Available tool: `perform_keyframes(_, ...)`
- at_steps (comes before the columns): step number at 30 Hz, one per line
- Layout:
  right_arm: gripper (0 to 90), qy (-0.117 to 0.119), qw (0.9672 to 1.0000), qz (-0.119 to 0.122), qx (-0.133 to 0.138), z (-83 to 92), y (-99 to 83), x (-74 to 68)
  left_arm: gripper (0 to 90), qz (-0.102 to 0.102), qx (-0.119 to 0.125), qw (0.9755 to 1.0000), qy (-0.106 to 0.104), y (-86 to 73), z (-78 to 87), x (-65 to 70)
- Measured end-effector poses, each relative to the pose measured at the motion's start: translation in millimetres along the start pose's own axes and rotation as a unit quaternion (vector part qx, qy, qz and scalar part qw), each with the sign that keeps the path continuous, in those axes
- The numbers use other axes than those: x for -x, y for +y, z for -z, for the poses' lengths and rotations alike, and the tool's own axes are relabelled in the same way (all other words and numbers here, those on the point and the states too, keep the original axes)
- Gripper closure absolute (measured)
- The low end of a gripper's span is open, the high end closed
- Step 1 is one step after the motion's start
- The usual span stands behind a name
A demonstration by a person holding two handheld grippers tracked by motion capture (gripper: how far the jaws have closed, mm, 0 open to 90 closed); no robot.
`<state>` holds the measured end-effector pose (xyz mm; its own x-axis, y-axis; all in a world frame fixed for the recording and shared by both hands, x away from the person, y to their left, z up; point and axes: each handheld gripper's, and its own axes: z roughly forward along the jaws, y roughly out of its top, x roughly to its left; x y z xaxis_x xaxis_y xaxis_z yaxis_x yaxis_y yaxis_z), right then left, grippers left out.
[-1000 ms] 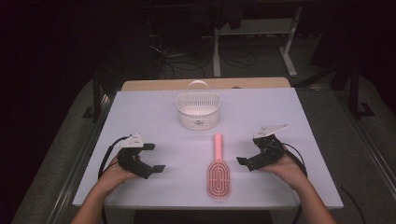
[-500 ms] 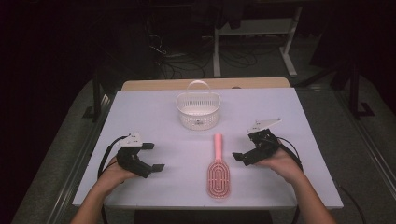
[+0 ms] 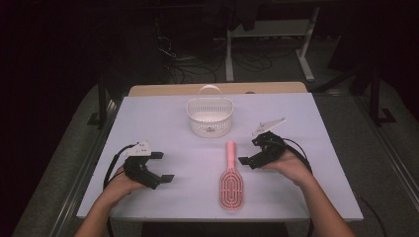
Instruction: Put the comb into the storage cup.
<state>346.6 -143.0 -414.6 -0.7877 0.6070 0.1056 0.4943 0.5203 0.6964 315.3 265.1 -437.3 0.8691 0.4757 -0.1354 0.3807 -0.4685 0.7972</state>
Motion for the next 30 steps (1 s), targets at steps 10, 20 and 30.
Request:
perform_keyframes(10, 40.3, 0.005, 0.9998, 0.011, -0.014, -9.1, 17.4, 0.2, 0.3, -0.002, -0.002, 1.0, -0.001, -0.3, -0.7, 0.4)
perform_keyframes(20, 71.7, -0.002, 0.9986, 0.033, -0.042, -22.5, 35.1, -1.5, 0.3, -0.002, 0.001, 1.0, 0.002, -0.4, 0.1, -0.1)
perform_keyframes(30, 88.5, 0.004, 0.9979, 0.044, -0.048, -35.1, 52.4, 3.3, 0.3, -0.004, 0.001, 1.0, 0.002, -0.7, 0.1, -0.1)
